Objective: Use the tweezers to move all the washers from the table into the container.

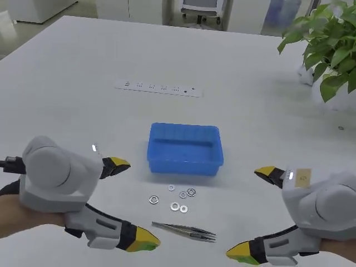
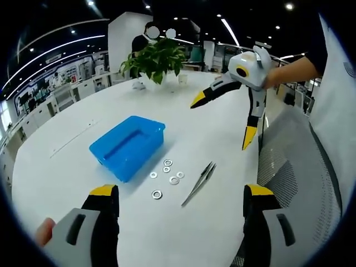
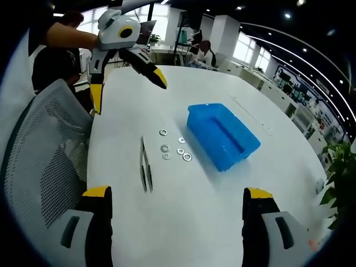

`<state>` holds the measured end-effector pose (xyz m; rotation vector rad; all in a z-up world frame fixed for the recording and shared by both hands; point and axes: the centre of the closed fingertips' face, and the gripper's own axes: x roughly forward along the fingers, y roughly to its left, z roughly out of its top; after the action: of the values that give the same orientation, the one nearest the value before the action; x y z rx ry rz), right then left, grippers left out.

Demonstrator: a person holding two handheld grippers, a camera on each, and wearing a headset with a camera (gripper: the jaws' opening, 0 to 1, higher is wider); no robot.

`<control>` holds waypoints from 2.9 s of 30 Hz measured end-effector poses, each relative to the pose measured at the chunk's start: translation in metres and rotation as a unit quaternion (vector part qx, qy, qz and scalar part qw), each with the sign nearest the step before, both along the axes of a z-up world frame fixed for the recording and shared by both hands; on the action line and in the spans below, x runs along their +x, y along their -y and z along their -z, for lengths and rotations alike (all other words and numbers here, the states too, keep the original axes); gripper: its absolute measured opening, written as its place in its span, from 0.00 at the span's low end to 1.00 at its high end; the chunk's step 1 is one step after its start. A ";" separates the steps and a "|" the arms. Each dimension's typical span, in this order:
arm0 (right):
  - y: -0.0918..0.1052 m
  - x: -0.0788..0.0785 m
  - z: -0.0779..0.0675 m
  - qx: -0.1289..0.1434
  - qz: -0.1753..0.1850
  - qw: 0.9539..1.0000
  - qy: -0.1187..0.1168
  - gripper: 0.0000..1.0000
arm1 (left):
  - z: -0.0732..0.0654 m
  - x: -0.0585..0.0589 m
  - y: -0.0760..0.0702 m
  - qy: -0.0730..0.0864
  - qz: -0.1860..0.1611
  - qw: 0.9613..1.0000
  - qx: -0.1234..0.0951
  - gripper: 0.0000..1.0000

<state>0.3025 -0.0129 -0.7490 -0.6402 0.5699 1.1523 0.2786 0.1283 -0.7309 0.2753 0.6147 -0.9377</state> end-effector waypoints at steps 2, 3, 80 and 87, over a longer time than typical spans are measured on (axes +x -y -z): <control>0.000 0.000 0.001 0.000 0.001 1.000 -0.004 0.98 | 0.006 -0.001 -0.003 -0.012 -0.006 1.000 0.003 0.98; 0.000 0.000 0.001 0.000 0.000 1.000 -0.004 0.98 | 0.007 -0.002 -0.004 -0.011 -0.004 1.000 0.004 0.97; -0.086 -0.026 0.043 0.031 -0.159 0.986 -0.048 0.07 | 0.084 -0.003 0.031 -0.074 0.137 0.983 0.094 0.19; -0.090 -0.027 0.040 0.038 -0.162 0.985 -0.044 0.07 | 0.085 0.001 0.025 -0.056 0.142 0.980 0.128 0.09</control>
<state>0.2756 0.0772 -0.7885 -0.6329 0.5050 1.5081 0.2798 0.1034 -0.8164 0.5547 0.8163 -1.1533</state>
